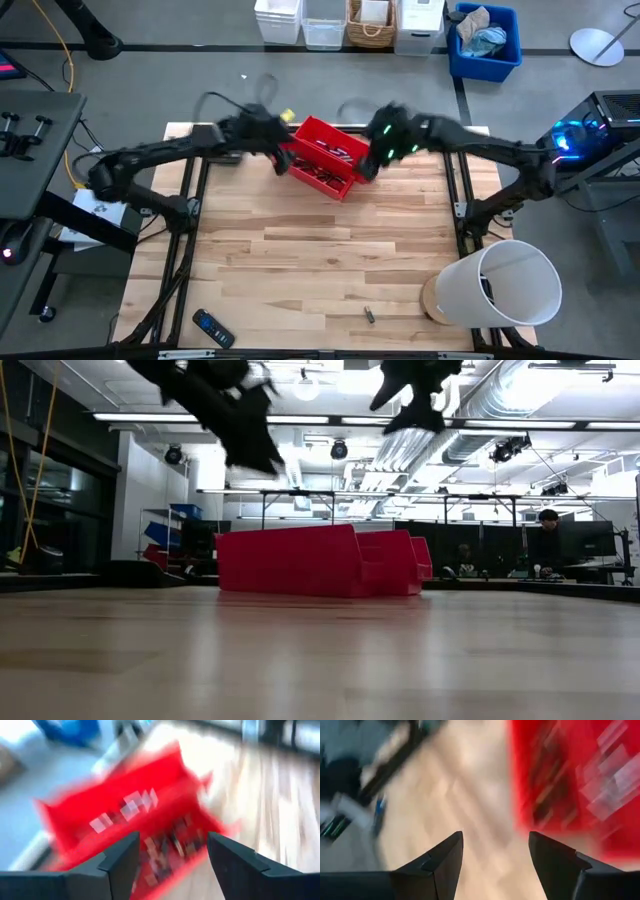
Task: Sort batteries
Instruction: Put the black battery into the bottom red bin
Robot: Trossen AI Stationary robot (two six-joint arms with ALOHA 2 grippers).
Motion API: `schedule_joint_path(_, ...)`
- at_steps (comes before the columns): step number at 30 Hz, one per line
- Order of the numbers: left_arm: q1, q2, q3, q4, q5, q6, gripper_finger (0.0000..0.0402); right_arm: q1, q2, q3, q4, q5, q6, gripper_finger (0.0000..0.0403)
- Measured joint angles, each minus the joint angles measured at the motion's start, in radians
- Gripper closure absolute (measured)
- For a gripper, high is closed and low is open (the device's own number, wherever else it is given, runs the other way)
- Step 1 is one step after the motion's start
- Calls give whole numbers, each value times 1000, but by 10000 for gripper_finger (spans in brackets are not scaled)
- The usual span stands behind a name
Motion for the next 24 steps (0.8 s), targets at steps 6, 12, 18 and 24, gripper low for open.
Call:
schedule_joint_path(6, 119, -238, -71, 161, -5, -105, 175, 247, 110, -209, -27, -203, 276, 181)
schedule_joint_path(12, 163, -334, -72, 118, 1, -119, 174, 531, 214, -429, 135, -315, 782, 181)
schedule_joint_path(18, 159, -342, -73, 90, 3, -120, 174, 731, 353, -375, 348, -319, 1145, 181)
schedule_joint_path(24, 159, -338, -73, 89, 4, -104, 174, 803, 524, -230, 274, -303, 1217, 181)
